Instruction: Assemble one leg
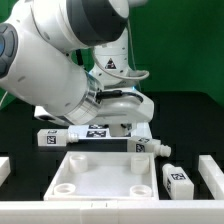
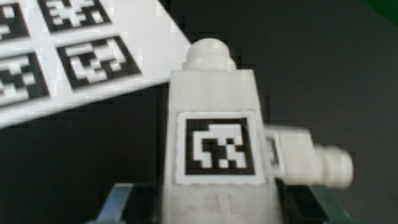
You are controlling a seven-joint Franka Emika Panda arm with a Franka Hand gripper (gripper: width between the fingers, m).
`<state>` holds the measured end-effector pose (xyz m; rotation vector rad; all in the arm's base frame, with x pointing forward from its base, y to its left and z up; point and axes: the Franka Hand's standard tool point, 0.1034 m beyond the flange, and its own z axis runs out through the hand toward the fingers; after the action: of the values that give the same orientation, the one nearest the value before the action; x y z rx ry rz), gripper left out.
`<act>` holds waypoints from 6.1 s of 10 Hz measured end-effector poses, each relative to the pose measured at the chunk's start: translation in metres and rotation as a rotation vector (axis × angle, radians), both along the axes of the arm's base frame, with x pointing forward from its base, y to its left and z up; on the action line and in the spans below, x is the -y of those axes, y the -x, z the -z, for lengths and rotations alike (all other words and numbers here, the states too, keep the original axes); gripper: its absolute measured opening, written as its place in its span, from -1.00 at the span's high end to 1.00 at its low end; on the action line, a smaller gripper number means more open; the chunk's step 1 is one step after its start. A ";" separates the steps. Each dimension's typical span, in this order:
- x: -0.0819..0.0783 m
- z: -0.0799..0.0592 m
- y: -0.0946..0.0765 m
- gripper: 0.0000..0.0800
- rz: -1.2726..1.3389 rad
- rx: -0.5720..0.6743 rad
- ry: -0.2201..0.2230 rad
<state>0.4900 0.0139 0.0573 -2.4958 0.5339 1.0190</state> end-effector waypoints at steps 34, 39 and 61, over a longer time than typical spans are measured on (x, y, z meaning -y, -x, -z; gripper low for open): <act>-0.044 -0.062 -0.151 0.29 -0.301 1.372 0.482; -0.039 -0.045 -0.152 0.29 -0.298 1.356 0.486; -0.048 -0.052 -0.147 -0.62 -0.334 1.039 0.337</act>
Offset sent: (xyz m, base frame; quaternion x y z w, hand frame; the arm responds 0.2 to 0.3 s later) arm 0.0169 -0.0214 0.0072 -0.0519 0.2307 -0.1032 0.9662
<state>0.6371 0.0623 0.1089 -2.9973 -0.0564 -0.3990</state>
